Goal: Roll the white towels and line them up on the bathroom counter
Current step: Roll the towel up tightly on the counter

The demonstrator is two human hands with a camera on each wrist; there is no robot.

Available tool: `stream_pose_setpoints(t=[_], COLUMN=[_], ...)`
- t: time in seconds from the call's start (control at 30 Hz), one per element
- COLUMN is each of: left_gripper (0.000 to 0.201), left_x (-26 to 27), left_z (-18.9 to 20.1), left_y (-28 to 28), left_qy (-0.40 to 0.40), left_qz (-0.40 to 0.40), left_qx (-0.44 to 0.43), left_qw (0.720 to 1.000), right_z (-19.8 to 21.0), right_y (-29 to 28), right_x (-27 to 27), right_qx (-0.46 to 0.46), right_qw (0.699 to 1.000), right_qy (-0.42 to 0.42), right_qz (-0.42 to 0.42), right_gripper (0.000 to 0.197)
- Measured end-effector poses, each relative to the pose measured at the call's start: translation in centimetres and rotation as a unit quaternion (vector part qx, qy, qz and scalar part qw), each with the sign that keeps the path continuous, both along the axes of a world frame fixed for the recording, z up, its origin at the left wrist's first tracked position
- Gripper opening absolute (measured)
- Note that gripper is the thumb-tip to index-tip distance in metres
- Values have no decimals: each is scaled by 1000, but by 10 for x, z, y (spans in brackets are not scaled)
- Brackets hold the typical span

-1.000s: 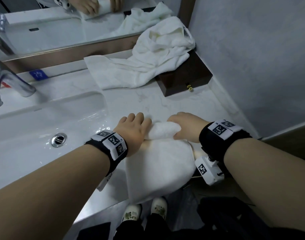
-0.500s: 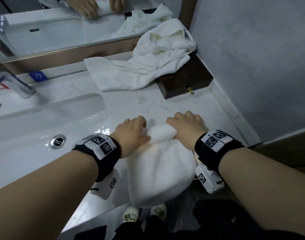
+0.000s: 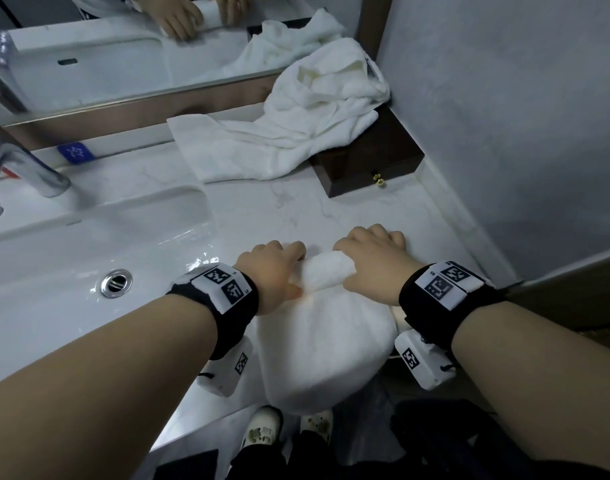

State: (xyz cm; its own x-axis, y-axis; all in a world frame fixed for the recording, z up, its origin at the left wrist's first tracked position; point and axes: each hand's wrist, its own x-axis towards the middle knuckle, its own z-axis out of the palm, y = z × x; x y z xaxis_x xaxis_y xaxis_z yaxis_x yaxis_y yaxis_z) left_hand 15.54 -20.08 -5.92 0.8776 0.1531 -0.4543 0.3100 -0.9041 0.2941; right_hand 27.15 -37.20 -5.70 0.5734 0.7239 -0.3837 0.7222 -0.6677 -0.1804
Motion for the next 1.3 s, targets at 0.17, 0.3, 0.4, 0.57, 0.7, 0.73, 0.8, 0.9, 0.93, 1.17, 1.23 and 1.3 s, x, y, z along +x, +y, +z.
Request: stream_pose_setpoints(t=[0.17, 0.3, 0.4, 0.57, 0.7, 0.73, 0.8, 0.9, 0.93, 1.17, 1.23, 1.3], left_gripper=[49, 48, 50, 48, 43, 42, 47, 58, 60, 43, 40, 37], left_x=[-3, -3, -2, -1, 1, 1, -2, -9, -12, -19, -18, -18], left_z=[-8, -10, -9, -6, -3, -3, -2, 1, 2, 7, 8, 7], left_y=[-5, -4, 3, 9, 10, 11, 16, 23, 25, 36, 34, 32], left_qy=[-74, -107, -101, -97, -94, -91, -80, -66, -58, -9, -6, -9], left_qz=[-60, -80, -81, -67, -52, -48, -42, -39, -38, -16, -2, 7], left_qx=[101, 138, 150, 131, 103, 94, 72, 38, 28, -51, -67, -63], left_qw=[990, 981, 980, 984, 989, 990, 993, 996, 997, 999, 998, 998], right_z=[13, 14, 14, 12, 7, 5, -2, -16, -20, -32, -32, -32], right_y=[0, 2, 7, 14, 18, 20, 21, 19, 17, 13, 13, 13], right_x=[0, -4, -7, -12, -10, -10, -10, -9, -9, -4, -3, -4], right_qx=[46, 36, 42, 34, 1, 2, 13, 46, 58, 86, 80, 78], right_qw=[982, 982, 981, 985, 997, 998, 999, 998, 997, 992, 992, 992], right_qy=[169, 177, 176, 159, 81, 63, 33, -16, -32, -80, -81, -85], right_qz=[-71, -60, -70, -62, -10, 0, 14, 34, 39, 53, 52, 51], right_gripper=[51, 55, 57, 54, 43, 40, 35, 30, 29, 33, 32, 32])
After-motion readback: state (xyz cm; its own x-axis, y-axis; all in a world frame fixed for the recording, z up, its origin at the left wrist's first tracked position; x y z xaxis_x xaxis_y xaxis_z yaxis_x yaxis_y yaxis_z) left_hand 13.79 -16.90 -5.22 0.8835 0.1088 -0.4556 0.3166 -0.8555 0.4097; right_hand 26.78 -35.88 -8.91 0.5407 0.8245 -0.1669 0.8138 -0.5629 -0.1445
